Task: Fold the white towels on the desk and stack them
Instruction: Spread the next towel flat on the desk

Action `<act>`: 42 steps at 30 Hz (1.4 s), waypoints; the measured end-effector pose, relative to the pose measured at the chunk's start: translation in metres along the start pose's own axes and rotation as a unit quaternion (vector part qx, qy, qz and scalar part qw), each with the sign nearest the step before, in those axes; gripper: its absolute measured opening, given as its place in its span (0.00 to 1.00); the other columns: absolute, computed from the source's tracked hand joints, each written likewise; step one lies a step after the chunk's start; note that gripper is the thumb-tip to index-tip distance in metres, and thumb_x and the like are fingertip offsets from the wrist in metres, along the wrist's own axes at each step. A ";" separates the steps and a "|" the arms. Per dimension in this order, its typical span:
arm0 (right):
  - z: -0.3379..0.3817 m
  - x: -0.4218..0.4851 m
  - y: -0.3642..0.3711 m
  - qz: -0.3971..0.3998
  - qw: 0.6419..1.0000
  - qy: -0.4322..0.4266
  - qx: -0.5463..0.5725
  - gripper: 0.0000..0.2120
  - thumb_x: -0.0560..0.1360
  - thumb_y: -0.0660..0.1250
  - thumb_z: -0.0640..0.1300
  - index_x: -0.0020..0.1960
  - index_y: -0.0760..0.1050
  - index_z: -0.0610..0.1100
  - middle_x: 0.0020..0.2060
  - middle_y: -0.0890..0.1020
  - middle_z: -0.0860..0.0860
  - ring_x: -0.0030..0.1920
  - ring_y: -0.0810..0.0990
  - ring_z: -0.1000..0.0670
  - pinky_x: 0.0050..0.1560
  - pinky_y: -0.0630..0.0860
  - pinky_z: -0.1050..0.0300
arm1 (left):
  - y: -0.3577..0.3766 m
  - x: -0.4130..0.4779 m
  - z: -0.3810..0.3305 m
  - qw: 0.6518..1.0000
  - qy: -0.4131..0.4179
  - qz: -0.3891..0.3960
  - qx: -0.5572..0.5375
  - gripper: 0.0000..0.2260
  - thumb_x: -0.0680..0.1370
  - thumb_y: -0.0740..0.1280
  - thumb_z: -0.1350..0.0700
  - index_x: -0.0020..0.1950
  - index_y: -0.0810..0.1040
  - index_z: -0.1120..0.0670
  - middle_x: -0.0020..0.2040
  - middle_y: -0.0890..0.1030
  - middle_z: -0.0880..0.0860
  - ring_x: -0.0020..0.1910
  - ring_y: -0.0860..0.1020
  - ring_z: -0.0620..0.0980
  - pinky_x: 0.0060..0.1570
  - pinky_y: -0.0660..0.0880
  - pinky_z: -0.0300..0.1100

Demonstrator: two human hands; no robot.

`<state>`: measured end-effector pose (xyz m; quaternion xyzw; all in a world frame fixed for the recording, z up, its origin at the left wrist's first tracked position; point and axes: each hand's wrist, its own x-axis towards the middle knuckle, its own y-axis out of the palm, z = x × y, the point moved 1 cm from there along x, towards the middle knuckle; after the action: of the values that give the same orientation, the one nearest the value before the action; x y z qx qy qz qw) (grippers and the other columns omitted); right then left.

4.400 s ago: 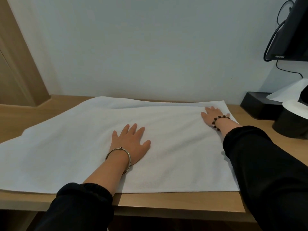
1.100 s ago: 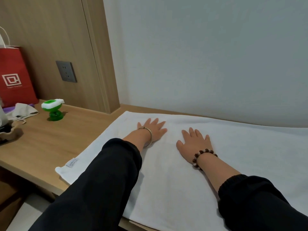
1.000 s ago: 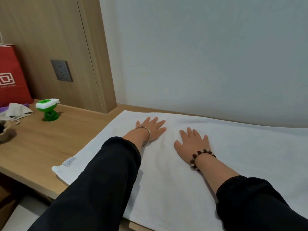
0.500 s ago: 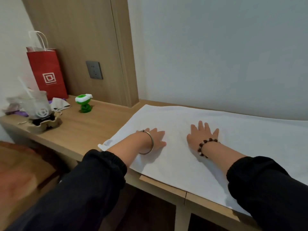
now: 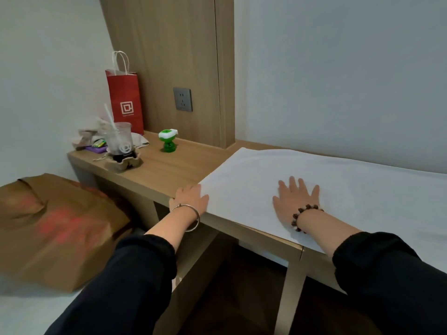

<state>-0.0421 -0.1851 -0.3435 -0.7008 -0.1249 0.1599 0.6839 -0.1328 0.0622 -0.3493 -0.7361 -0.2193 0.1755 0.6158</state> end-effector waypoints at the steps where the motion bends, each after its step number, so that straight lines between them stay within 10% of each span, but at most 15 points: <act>1: 0.006 -0.004 0.003 -0.004 1.000 -0.025 0.014 0.28 0.80 0.39 0.58 0.78 0.41 0.50 0.77 0.41 0.48 0.77 0.41 0.45 0.72 0.40 0.37 | -0.004 0.000 0.001 1.000 -0.017 -0.021 -0.009 0.19 0.80 0.54 0.47 0.70 0.65 0.50 0.67 0.70 0.55 0.66 0.66 0.56 0.61 0.68 0.52; 11: -0.006 -0.019 -0.003 -0.003 0.979 -0.064 0.195 0.24 0.82 0.49 0.51 0.77 0.54 0.45 0.77 0.48 0.48 0.76 0.49 0.48 0.74 0.47 0.48 | -0.033 0.004 -0.011 0.972 -0.150 -0.028 -0.179 0.14 0.79 0.61 0.50 0.53 0.78 0.59 0.43 0.77 0.56 0.45 0.76 0.56 0.45 0.74 0.44; 15: -0.053 -0.028 -0.017 -0.101 0.961 0.012 0.256 0.22 0.82 0.54 0.46 0.74 0.60 0.42 0.77 0.54 0.45 0.76 0.53 0.47 0.75 0.51 0.48 | -0.056 -0.012 -0.075 0.913 -0.041 -0.086 -0.396 0.11 0.81 0.58 0.54 0.54 0.76 0.60 0.52 0.78 0.59 0.47 0.74 0.55 0.45 0.68 0.42; 18: -0.100 -0.041 -0.034 -0.192 0.917 0.089 0.337 0.20 0.81 0.55 0.43 0.72 0.64 0.39 0.73 0.62 0.42 0.73 0.60 0.44 0.72 0.56 0.52 | -0.062 -0.048 -0.147 0.862 0.119 -0.054 -0.490 0.09 0.80 0.58 0.57 0.48 0.74 0.61 0.38 0.71 0.53 0.35 0.67 0.49 0.35 0.63 0.41; 22: -0.162 -0.059 -0.050 -0.251 0.873 0.188 0.373 0.20 0.81 0.55 0.43 0.71 0.65 0.38 0.71 0.65 0.41 0.70 0.65 0.41 0.66 0.63 0.48 | -0.031 -0.102 -0.217 0.891 0.348 0.137 -0.257 0.14 0.80 0.56 0.43 0.55 0.74 0.51 0.53 0.78 0.53 0.52 0.75 0.51 0.51 0.69 0.44; 28: -0.197 -0.077 -0.034 -0.184 0.915 0.154 0.324 0.19 0.81 0.53 0.42 0.72 0.63 0.41 0.72 0.64 0.42 0.69 0.67 0.41 0.67 0.63 0.52 | 0.036 -0.127 -0.218 0.941 0.323 0.097 0.031 0.25 0.81 0.46 0.42 0.77 0.51 0.50 0.78 0.49 0.49 0.77 0.46 0.53 0.71 0.44 0.63; 34: -0.165 -0.083 -0.014 0.006 0.989 -0.013 0.148 0.16 0.83 0.49 0.47 0.61 0.75 0.49 0.58 0.75 0.53 0.60 0.73 0.51 0.69 0.63 0.52 | 0.047 -0.120 -0.200 0.937 0.344 0.057 0.028 0.23 0.82 0.43 0.43 0.77 0.51 0.42 0.78 0.47 0.45 0.77 0.45 0.50 0.71 0.41 0.60; 38: -0.152 -0.086 -0.024 -0.009 0.998 -0.017 0.064 0.19 0.82 0.50 0.49 0.41 0.72 0.41 0.37 0.72 0.49 0.42 0.74 0.44 0.39 0.66 0.56 | 0.035 -0.096 -0.191 0.951 0.301 0.070 0.016 0.19 0.83 0.45 0.50 0.72 0.61 0.41 0.76 0.58 0.44 0.76 0.50 0.52 0.69 0.43 0.64; 42: -0.130 -0.083 -0.035 0.037 0.993 -0.024 0.108 0.25 0.80 0.53 0.53 0.31 0.70 0.40 0.27 0.71 0.48 0.29 0.70 0.47 0.35 0.67 0.55 | 0.015 -0.082 -0.197 0.977 0.201 0.067 0.005 0.16 0.82 0.47 0.50 0.58 0.72 0.50 0.62 0.75 0.53 0.66 0.66 0.57 0.68 0.54 0.62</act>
<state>-0.0651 -0.3359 -0.3022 -0.6232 -0.0970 0.2144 0.7458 -0.0959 -0.1473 -0.3298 -0.7661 -0.0408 0.0658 0.6380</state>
